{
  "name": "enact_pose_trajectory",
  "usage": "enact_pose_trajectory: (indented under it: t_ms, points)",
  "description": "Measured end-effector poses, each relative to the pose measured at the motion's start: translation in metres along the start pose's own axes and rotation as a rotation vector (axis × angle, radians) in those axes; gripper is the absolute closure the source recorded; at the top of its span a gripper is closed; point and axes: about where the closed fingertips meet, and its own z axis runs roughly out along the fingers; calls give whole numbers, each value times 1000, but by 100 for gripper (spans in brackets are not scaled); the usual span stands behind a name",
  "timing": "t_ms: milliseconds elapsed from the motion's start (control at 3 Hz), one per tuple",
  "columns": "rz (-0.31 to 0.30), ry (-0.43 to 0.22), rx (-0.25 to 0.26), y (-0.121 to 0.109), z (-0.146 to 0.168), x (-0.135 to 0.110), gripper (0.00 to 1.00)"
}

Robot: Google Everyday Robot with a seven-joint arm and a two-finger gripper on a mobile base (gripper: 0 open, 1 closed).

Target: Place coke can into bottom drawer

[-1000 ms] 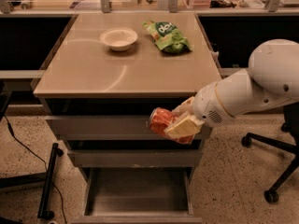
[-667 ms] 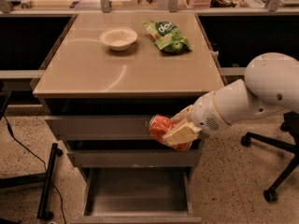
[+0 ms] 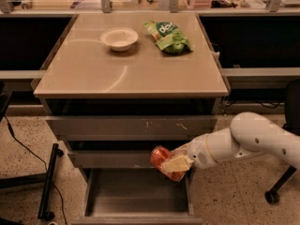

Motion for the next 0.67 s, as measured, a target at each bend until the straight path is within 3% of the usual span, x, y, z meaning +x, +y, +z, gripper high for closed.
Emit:
enact_pose_trajectory:
  t_ms: [333, 667]
  points:
    - [96, -31, -29, -25, 52, 40, 100]
    - [99, -32, -28, -25, 53, 41, 100]
